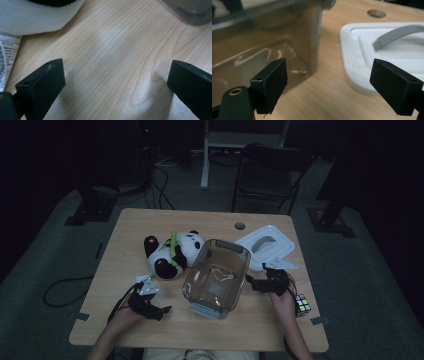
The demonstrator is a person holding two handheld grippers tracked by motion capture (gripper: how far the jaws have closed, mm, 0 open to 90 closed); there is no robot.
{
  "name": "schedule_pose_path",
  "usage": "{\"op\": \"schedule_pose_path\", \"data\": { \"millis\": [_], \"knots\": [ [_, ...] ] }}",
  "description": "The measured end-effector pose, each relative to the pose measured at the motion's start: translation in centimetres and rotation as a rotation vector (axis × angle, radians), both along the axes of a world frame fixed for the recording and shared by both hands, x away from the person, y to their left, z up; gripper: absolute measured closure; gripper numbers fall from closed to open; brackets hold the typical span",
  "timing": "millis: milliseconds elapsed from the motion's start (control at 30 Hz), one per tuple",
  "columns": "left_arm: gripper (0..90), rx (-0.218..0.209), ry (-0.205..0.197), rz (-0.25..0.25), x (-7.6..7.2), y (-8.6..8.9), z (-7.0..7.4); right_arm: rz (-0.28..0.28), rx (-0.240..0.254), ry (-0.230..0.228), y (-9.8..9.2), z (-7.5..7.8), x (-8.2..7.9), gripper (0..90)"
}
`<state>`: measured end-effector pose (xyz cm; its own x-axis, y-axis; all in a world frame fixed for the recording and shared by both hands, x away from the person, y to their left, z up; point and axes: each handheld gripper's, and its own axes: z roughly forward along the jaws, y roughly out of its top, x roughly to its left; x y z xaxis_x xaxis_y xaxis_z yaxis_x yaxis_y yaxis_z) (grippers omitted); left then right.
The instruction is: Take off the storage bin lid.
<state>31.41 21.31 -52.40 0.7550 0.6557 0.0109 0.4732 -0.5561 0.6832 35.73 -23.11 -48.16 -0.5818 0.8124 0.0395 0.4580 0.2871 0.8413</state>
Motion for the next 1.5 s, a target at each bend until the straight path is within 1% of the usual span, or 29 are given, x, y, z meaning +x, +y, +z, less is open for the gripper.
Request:
{"op": "schedule_pose_path", "data": {
  "millis": [133, 300, 333, 433, 467, 500, 633, 700, 800, 900, 967, 1033, 1167, 1400, 1500],
  "knots": [
    [2.1, -0.001, 0.001, -0.001, -0.1, 0.0, 0.0, 0.026, -0.017, 0.018, 0.3, -0.7, -0.7, 14.0],
    [2.1, -0.001, 0.002, -0.002, -0.1, 0.0, 0.0, 0.058, -0.019, 0.038, 0.5, -1.6, -1.3, 14.0],
    [2.1, -0.003, 0.003, 0.002, -0.1, 0.0, 0.0, 0.062, -0.018, 0.042, 0.6, -1.7, -1.4, 14.0],
    [2.1, -0.017, 0.01, 0.031, -0.1, -0.1, 0.0, 0.078, -0.039, 0.054, 0.8, -2.3, -1.7, 13.9],
    [2.1, -0.012, 0.007, 0.038, -0.2, -0.1, 0.0, 0.08, -0.045, 0.059, 0.8, -2.5, -1.8, 14.0],
    [2.2, 0.003, 0.001, 0.036, -0.2, -0.2, 0.0, 0.082, -0.05, 0.068, 0.7, -2.7, -1.9, 13.9],
    [2.2, 0.001, 0.001, 0.036, -0.2, -0.2, 0.0, 0.09, -0.037, 0.081, 0.7, -3.4, -2.3, 14.0],
    [2.2, 0.0, 0.001, 0.04, -0.3, -0.2, 0.0, 0.095, -0.057, 0.066, 0.8, -3.6, -2.5, 14.0],
    [2.2, -0.001, 0.0, 0.041, -0.3, -0.2, 0.0, 0.127, -0.096, 0.085, 1.0, -3.9, -2.7, 13.8],
    [2.2, -0.001, 0.0, 0.039, -0.4, -0.2, 0.0, 0.162, -0.124, 0.103, 1.4, -4.3, -2.9, 13.5],
    [2.1, -0.001, 0.0, 0.039, -0.3, -0.2, 0.0, 0.184, -0.147, 0.111, 1.6, -4.4, -2.9, 13.5],
    [2.2, -0.002, 0.0, 0.039, -0.4, -0.2, 0.0, 0.209, -0.158, 0.109, 1.9, -4.5, -2.9, 13.2],
    [2.2, -0.002, 0.0, 0.038, -0.4, -0.2, 0.0, 0.214, -0.158, 0.116, 2.0, -4.5, -2.9, 13.2],
    [2.2, -0.003, -0.001, 0.036, -0.3, -0.2, 0.0, 0.183, -0.154, 0.12, 2.1, -4.5, -3.0, 13.2],
    [2.2, -0.003, -0.001, 0.035, -0.4, -0.2, 0.0, 0.182, -0.156, 0.122, 2.2, -4.5, -3.0, 12.4]
  ]
}}
